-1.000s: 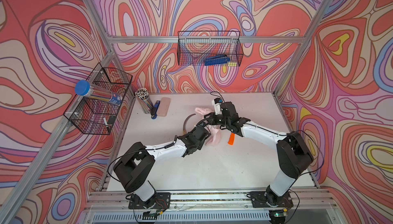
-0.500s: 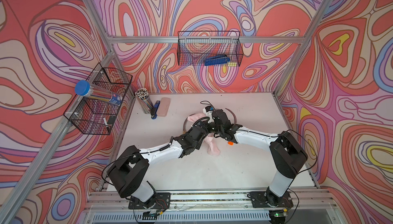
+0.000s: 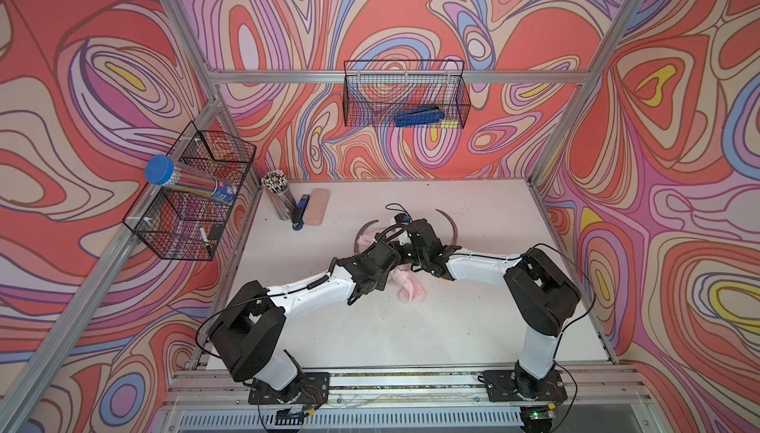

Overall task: Wipe small sickles with rags
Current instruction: Wipe the small sickle.

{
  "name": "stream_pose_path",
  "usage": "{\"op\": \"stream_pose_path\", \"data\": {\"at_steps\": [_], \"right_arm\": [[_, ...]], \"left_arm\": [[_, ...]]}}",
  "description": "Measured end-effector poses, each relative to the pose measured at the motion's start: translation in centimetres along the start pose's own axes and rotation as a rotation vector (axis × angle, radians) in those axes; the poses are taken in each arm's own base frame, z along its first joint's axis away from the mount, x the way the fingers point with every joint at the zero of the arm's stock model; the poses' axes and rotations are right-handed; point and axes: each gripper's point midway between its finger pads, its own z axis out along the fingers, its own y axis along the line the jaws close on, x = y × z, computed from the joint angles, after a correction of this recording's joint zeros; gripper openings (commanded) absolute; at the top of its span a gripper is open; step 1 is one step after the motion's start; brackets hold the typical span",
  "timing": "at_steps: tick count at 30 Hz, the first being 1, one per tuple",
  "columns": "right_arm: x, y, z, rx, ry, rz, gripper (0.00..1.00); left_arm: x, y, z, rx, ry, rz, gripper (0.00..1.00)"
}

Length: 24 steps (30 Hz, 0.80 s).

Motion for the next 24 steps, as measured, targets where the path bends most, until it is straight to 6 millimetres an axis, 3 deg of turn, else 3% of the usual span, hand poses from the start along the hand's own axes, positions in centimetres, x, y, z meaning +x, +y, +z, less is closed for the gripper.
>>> {"op": "stream_pose_path", "data": {"at_steps": [3, 6, 10, 14, 18, 24], "right_arm": [[0.0, -1.0, 0.1, 0.018, 0.001, 0.011, 0.00], [-0.4, -2.2, -0.1, 0.037, -0.006, 0.027, 0.00], [-0.4, -5.6, -1.0, 0.080, -0.011, 0.075, 0.00], [0.8, -8.7, -2.4, 0.133, 0.002, 0.121, 0.00], [1.0, -7.6, -4.4, 0.123, -0.007, 0.108, 0.00], [-2.4, -5.7, -9.7, 0.192, -0.135, 0.044, 0.00]], "left_arm": [[-0.7, -0.6, -0.5, 0.039, 0.011, -0.056, 0.00], [0.1, -1.3, -0.5, 0.086, 0.037, -0.069, 0.00], [1.0, -1.2, -1.2, 0.115, 0.043, -0.079, 0.00], [1.0, -1.2, -1.5, 0.126, 0.038, -0.085, 0.00], [1.4, -1.1, -1.2, 0.118, 0.046, -0.083, 0.00], [1.8, -1.1, -0.4, 0.108, 0.046, -0.088, 0.00]]}}
